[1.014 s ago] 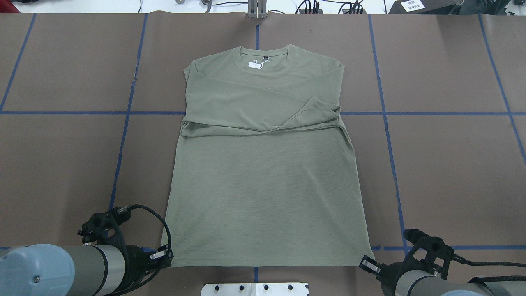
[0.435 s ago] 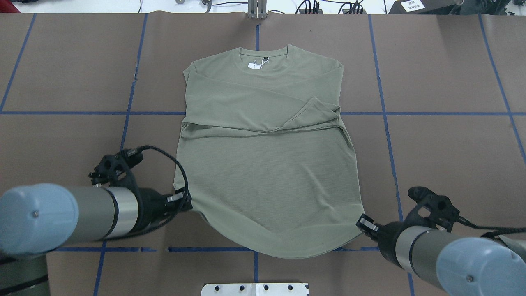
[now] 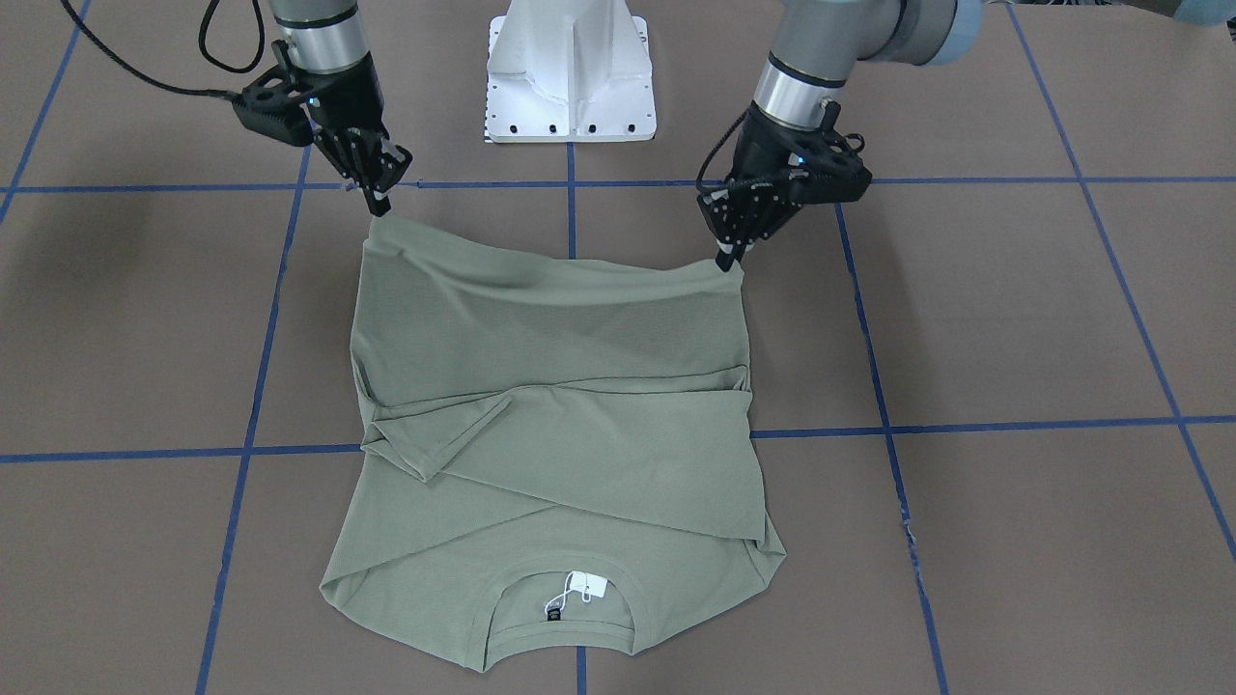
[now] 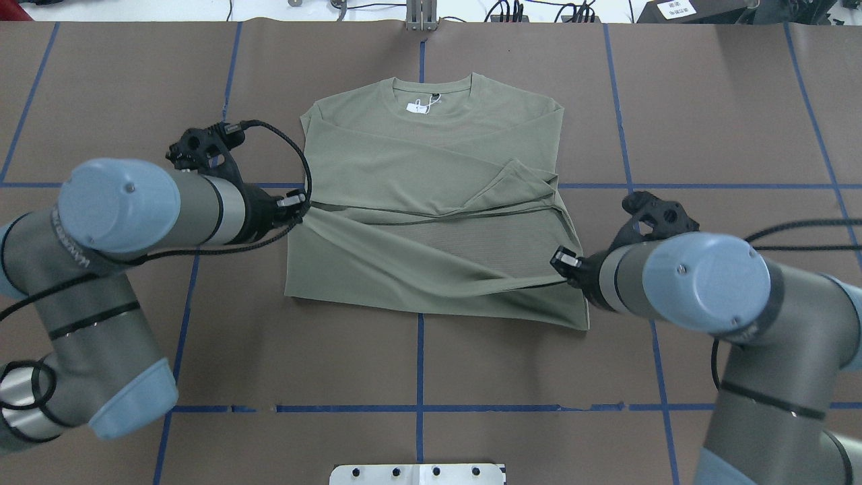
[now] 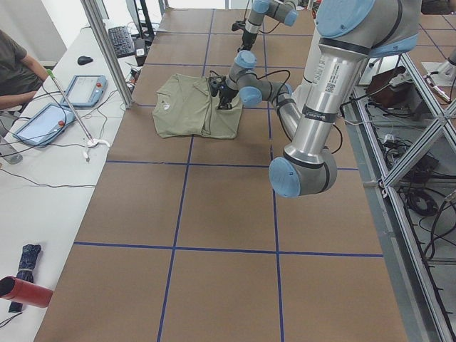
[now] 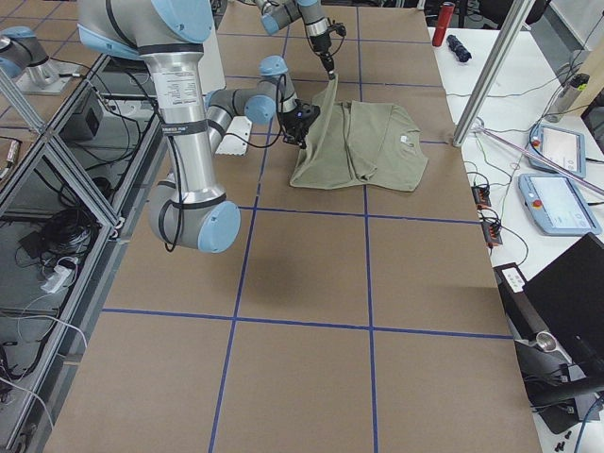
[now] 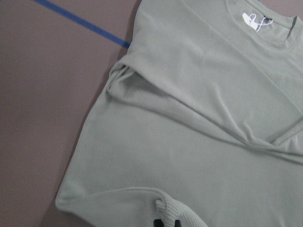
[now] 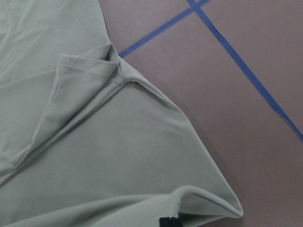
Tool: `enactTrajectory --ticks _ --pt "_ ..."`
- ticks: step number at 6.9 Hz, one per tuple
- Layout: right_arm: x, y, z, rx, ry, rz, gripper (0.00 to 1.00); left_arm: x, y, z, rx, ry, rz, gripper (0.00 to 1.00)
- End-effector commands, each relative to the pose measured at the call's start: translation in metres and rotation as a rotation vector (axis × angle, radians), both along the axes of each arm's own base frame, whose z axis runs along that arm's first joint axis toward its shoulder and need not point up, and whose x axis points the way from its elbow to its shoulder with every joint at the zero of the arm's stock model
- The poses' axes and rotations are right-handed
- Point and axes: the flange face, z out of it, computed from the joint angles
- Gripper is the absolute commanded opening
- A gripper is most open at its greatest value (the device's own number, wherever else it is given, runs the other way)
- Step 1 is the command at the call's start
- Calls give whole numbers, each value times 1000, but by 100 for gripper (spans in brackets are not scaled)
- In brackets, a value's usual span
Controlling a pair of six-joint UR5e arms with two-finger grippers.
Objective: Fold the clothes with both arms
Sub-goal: 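Lift both hem corners and fold them toward the collar with both grippers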
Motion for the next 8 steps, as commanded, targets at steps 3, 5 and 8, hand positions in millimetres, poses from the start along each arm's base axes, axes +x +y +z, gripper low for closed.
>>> enactTrajectory --ticks 3,5,8 --pt "10 -209 25 14 189 14 0 13 -140 59 54 -36 -118 0" --pt "-21 -276 49 26 177 44 0 25 -180 62 71 -66 -133 0" --pt "-41 -312 40 9 191 50 0 47 -206 81 94 -66 -149 0"
